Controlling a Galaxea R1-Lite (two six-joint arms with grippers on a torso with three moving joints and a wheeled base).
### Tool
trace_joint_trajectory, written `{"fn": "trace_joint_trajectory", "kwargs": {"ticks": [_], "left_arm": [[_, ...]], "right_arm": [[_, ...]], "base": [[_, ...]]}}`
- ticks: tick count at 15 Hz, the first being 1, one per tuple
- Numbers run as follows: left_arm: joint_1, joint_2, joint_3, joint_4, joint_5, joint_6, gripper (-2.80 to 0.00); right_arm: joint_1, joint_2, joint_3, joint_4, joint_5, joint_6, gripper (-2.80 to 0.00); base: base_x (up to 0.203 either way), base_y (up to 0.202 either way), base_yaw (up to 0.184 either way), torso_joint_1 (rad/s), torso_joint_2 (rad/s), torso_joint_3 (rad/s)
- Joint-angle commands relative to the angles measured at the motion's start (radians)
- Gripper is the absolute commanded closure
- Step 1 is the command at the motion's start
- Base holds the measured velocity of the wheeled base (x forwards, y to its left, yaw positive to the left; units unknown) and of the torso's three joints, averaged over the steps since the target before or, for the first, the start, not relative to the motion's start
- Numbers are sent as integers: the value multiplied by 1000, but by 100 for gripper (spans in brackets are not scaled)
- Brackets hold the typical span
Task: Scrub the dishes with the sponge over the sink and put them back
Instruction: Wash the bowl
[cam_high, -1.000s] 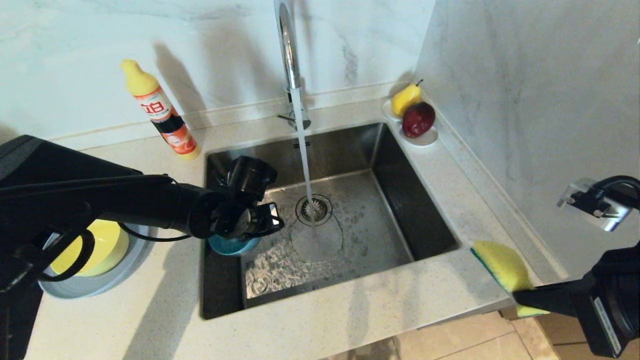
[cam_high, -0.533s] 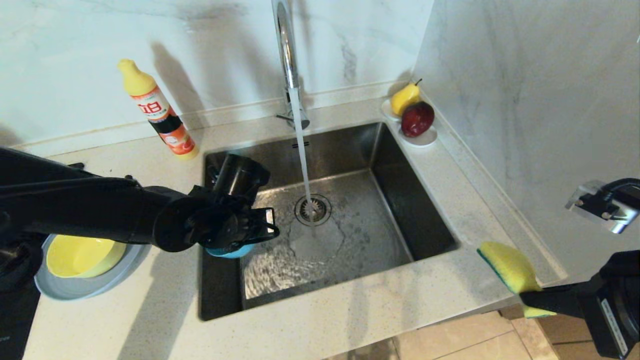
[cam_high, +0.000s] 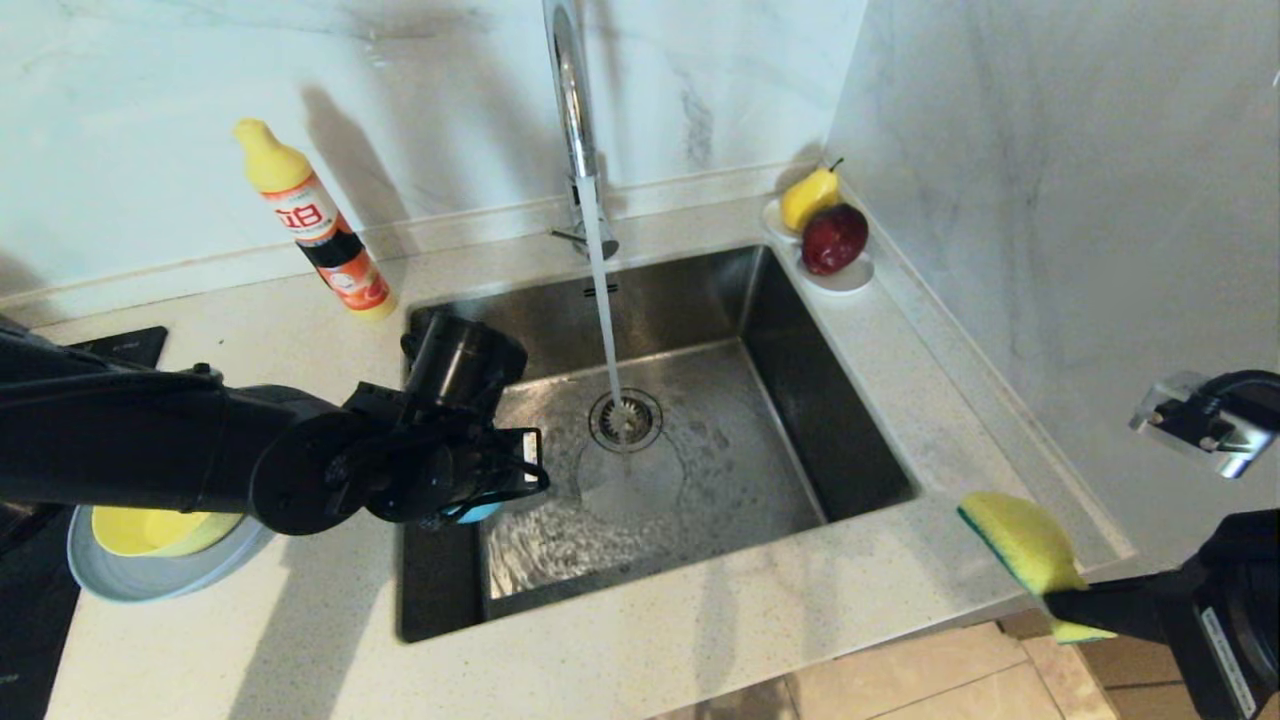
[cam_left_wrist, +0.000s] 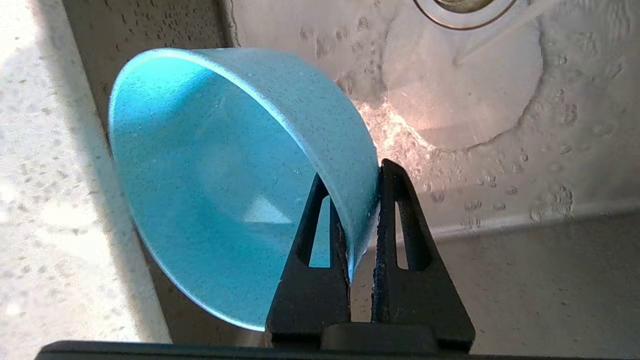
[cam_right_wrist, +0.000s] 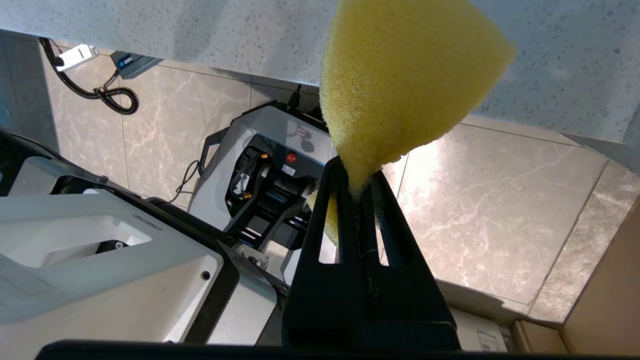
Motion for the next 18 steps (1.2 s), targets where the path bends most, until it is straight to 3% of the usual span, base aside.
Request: {"fn": "trace_joint_trajectory", "kwargs": {"ticks": [1,3,11,18], "left_arm": [[-8,55,8,-80,18,-5,0],[-29,99,9,-164,41,0,0],[-129,115,72,-173,44,13,0],[-144,-67,240,-234,35,172,0]], "right_arm": [[0,-1,1,3,-1,0,0],[0,-2,1,3,-1,-2,0],[-7,1,5,1,-1,-13,0],[-7,-2,7,1,-1,-13,0]], "base": [[0,0,0,0,0,0],[0,0,0,0,0,0],[0,0,0,0,0,0],[0,0,0,0,0,0]]}}
